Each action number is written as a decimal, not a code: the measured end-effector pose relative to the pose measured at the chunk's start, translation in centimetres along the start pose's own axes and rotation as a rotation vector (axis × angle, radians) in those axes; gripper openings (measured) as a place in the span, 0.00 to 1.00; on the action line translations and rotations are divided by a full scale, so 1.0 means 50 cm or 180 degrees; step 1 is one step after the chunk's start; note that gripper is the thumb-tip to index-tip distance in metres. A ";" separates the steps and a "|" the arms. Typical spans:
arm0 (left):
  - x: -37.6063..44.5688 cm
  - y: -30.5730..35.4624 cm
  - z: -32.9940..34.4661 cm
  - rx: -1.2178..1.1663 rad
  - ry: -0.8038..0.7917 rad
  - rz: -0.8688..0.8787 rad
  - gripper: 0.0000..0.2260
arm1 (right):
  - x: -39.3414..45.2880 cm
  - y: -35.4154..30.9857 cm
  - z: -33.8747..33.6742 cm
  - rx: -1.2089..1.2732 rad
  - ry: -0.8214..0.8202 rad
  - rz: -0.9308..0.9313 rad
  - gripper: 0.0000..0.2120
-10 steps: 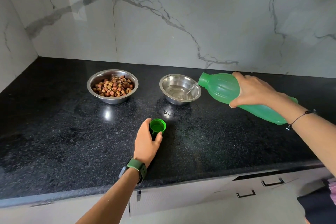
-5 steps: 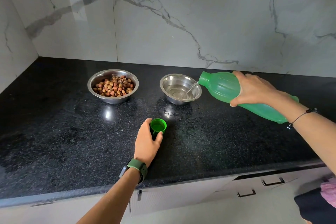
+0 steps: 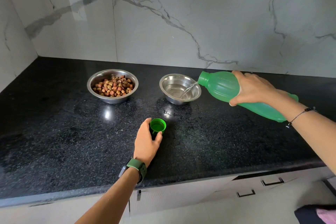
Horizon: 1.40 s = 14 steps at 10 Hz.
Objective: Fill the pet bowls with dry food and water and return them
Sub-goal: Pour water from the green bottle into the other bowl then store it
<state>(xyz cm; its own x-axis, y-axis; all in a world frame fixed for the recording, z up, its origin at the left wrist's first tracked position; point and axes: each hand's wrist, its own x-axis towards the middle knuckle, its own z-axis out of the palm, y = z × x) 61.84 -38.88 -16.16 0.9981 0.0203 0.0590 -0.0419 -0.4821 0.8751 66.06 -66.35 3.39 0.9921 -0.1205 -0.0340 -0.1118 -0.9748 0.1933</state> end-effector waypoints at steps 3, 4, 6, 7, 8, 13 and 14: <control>0.000 0.001 0.001 0.0009 0.0002 -0.0001 0.28 | 0.000 -0.001 -0.003 -0.0075 -0.0010 -0.0018 0.54; 0.000 0.000 0.000 0.0009 -0.0002 -0.0009 0.28 | 0.001 -0.002 -0.004 -0.0084 -0.0011 -0.0023 0.53; -0.001 0.001 -0.001 -0.0001 0.0002 -0.0005 0.28 | 0.000 -0.002 0.000 -0.0110 0.0004 -0.0045 0.53; -0.001 0.001 -0.001 0.0004 0.0010 0.0000 0.28 | 0.000 0.000 0.002 -0.0100 -0.0001 -0.0053 0.53; -0.001 0.001 -0.001 0.0015 0.0012 0.0006 0.28 | -0.001 0.001 0.001 -0.0095 0.0007 -0.0053 0.53; -0.003 0.004 -0.003 0.0014 0.0015 0.0013 0.28 | -0.005 0.001 0.000 -0.0187 -0.0040 -0.0058 0.53; -0.003 0.003 -0.003 0.0019 0.0014 0.0008 0.28 | -0.005 0.001 0.001 -0.0196 -0.0052 -0.0048 0.54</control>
<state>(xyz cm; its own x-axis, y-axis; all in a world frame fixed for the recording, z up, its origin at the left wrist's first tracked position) 61.69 -38.84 -15.97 0.9977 0.0230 0.0632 -0.0440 -0.4873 0.8721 65.81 -66.39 3.37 0.9926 -0.1095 -0.0532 -0.0927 -0.9631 0.2525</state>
